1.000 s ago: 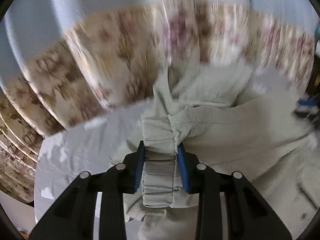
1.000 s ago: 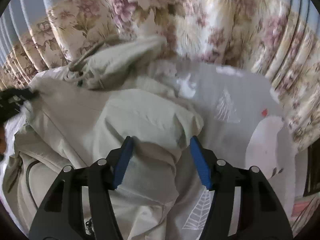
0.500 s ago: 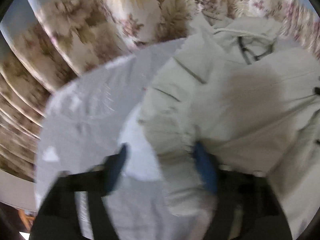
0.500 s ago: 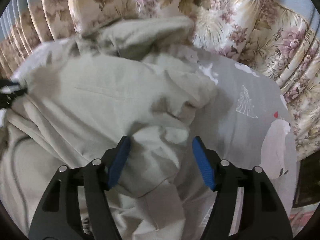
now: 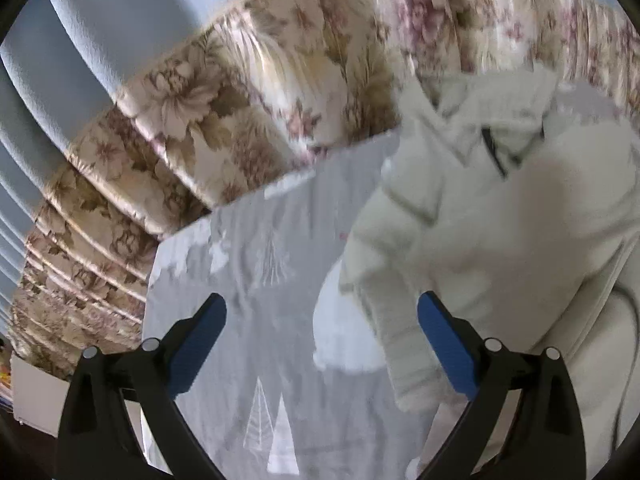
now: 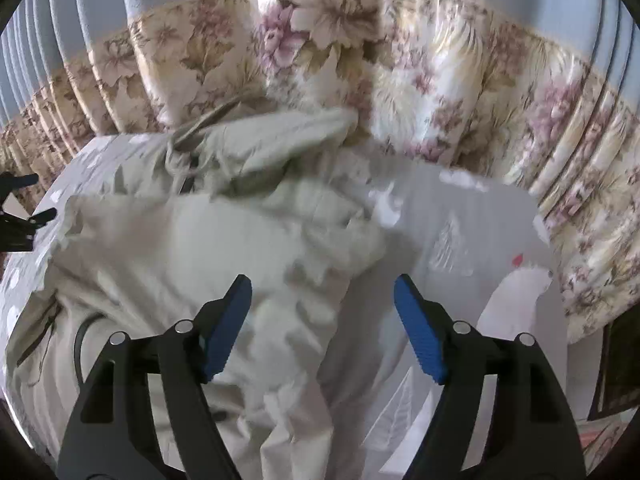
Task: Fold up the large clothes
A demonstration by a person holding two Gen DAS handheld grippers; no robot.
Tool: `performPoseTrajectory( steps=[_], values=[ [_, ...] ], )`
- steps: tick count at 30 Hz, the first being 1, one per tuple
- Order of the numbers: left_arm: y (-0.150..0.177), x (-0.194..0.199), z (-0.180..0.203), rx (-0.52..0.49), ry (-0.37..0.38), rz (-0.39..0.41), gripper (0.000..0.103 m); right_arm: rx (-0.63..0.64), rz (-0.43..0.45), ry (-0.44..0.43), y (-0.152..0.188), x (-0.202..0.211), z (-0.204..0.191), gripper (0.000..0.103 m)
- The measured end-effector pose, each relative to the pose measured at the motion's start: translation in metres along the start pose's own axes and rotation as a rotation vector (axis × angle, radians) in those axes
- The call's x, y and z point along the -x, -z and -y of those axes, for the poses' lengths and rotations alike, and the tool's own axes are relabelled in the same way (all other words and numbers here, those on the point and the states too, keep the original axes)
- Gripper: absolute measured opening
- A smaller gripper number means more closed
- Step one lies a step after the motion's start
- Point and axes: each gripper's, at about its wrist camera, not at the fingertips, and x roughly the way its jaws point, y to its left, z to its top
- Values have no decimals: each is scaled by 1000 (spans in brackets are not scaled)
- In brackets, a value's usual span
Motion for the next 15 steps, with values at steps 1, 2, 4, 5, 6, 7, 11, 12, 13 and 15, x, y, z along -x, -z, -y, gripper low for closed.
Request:
performPoseTrajectory(
  steps=[1,2,4,5,6,7,11,12,13,15],
  values=[
    [-11,-1,-3,6,13,7,97,-2,7,13,-7,-4,1,77],
    [-21,-4,-5,8,18,13,97,-7,12,29,-13,-7,3,77],
    [-47,-13,-5,8,23,22,97,-19,31,55,-27,-16,7,77],
    [-59,-19,-4,11,24,25,97,-29,40,61,-36,-20,10,77],
    [-72,-26,-4,18,27,28,97,-40,44,67,-43,-25,13,77],
    [-88,-36,-3,31,43,25,97,-54,49,70,-51,-29,18,77],
    [-145,-72,14,61,146,17,97,-77,78,69,-85,-49,24,96],
    [-152,-78,20,61,147,18,97,-79,88,74,-92,-53,24,100],
    [-165,-87,28,62,138,21,97,-83,94,80,-100,-59,25,100],
    [-188,-105,43,59,141,14,97,-113,77,84,-111,-73,27,100]
  ],
)
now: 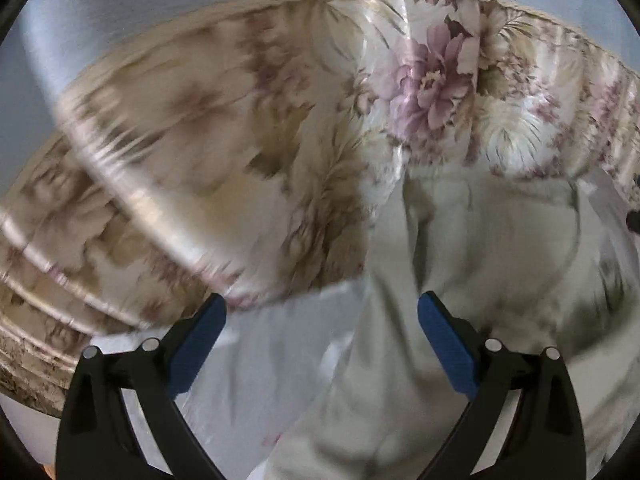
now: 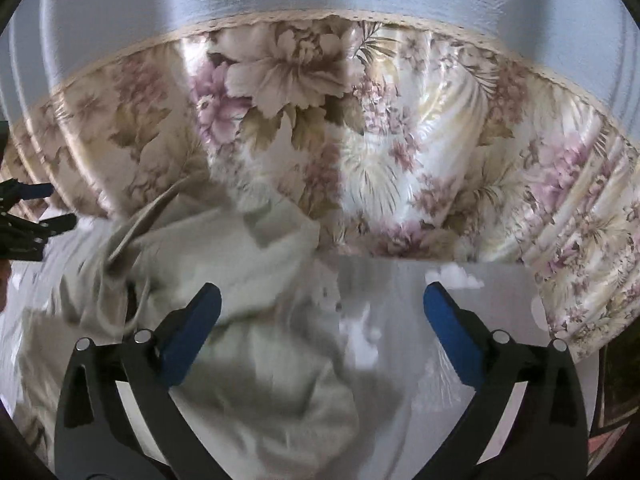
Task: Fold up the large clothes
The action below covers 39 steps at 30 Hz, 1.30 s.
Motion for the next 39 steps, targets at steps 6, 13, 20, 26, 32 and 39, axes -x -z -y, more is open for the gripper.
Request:
performPoseTrajectory(
  steps=[6,13,20,26,32,39],
  values=[
    [-40,-62,30,-36,-49,-57,97,-122,-111,-91,-16,-50,6,96],
    [-46,-115,51,-118,-139,-115,47,-147,-237,-134,-18,-86,-1,66],
    [-39,-109,42,-114,-59,-129,5,-33,-227,-102,-21,-88,-21,16],
    [-28,-12,-5,8,23,31,5,64,-101,-147,-23,-34,-41,11],
    [34,78,-34,54,86,78,5,162,4,-143,8,41,-59,11],
    [155,125,-17,16,87,53,31,187,-75,-185,82,80,-57,24]
  ],
)
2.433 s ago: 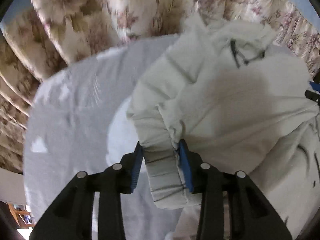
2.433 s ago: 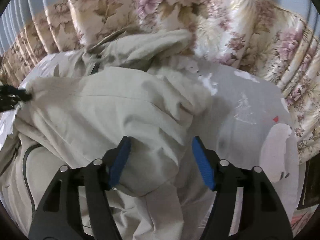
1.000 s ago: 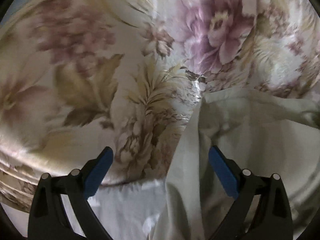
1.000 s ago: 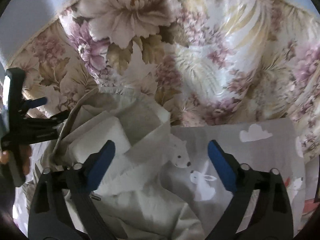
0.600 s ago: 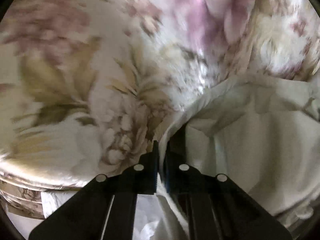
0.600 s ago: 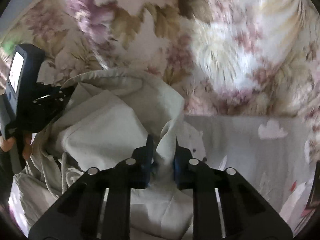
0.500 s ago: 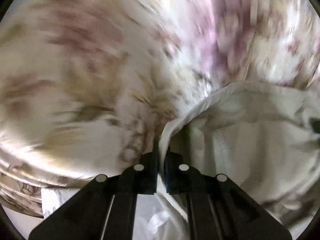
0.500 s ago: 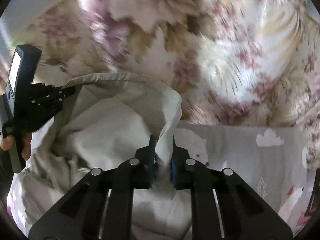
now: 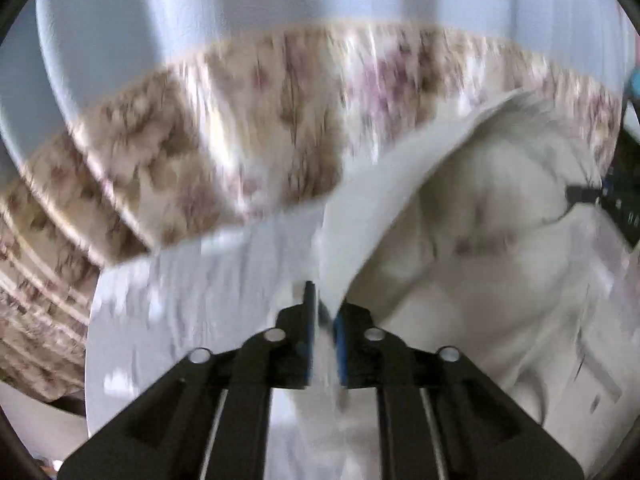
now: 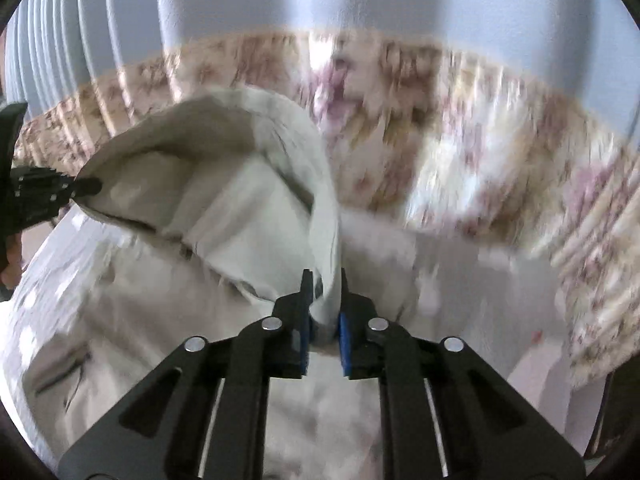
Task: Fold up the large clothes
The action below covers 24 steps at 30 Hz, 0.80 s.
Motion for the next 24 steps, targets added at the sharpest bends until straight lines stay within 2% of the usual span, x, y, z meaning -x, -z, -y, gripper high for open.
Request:
performPoseTrajectory(
  steps=[1,2,4,5,7,9,13,18,21,23,24],
  values=[
    [19,-5,6,-19,-19,-41,61,10,-39,10,18,-6,-2,40],
    [34,-9,11,-47,-60,-62,66,20,-71,20,31,-9,-4,48],
    [73,-12,18,-118,-144,-89,67,22,-122,34,57,-11,-1,47],
    [83,-10,19,-136,-152,-94,67,5,-129,34,68,-6,3,49],
    [101,0,12,-147,-164,-88,75,-32,-128,36,80,4,15,55],
    [103,9,2,-134,-182,-88,76,-72,-103,43,82,17,27,62],
    [72,24,-21,-22,-137,-41,76,-148,-9,26,59,36,38,65],
    [14,30,-19,58,-59,29,77,-123,87,9,15,37,16,68],
    [-18,14,-13,77,9,16,77,-113,108,-31,-7,27,3,69],
    [-33,-5,-3,97,122,-35,77,-112,70,-78,-21,8,-9,74],
    [-35,-13,3,94,146,-61,78,-110,48,-90,-25,-1,-13,76]
  ],
)
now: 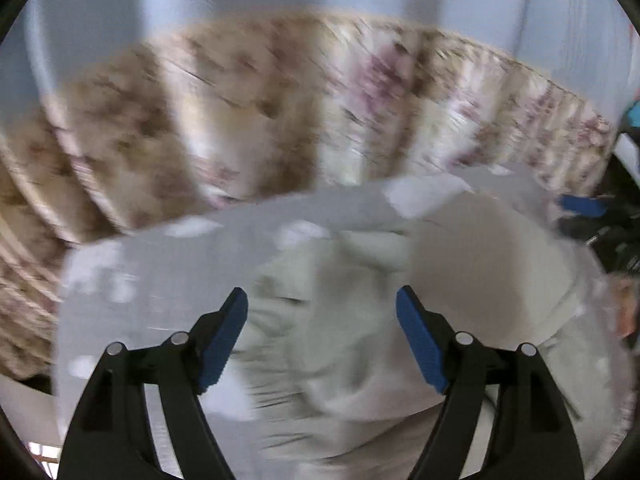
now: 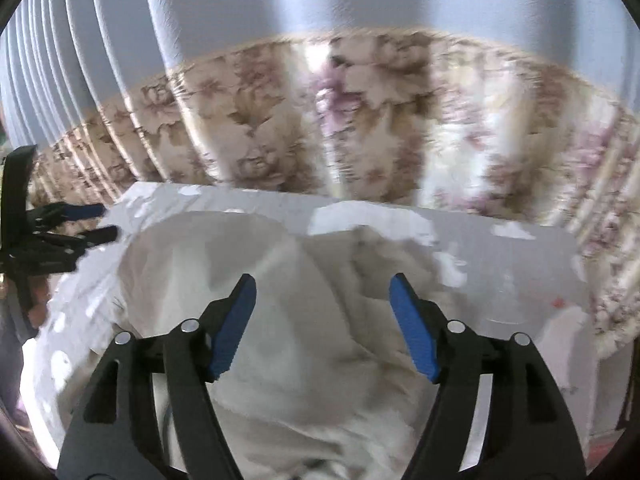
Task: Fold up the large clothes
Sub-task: 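Lay the jacket down and open both grippers over it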
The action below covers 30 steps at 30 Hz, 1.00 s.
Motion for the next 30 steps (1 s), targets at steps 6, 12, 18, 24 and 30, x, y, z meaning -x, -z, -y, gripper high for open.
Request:
performPoseTrajectory(
  steps=[6,12,18,24,30],
  values=[
    [52,-68,21,-104,-62,-207,65,126,-222,50,52,-61,-17,40],
    [95,-47,37,-245,-179,-100,65,186,-197,51,90,-42,-11,40],
    [74,5,31,-224,-246,70,89,149,14,77,58,24,-4,64],
    [53,-35,27,-139,-290,0,89,114,-33,119,51,-23,-8,44],
    [98,-82,8,-157,-357,-67,102,300,-116,236,101,-71,-18,34]
  ],
)
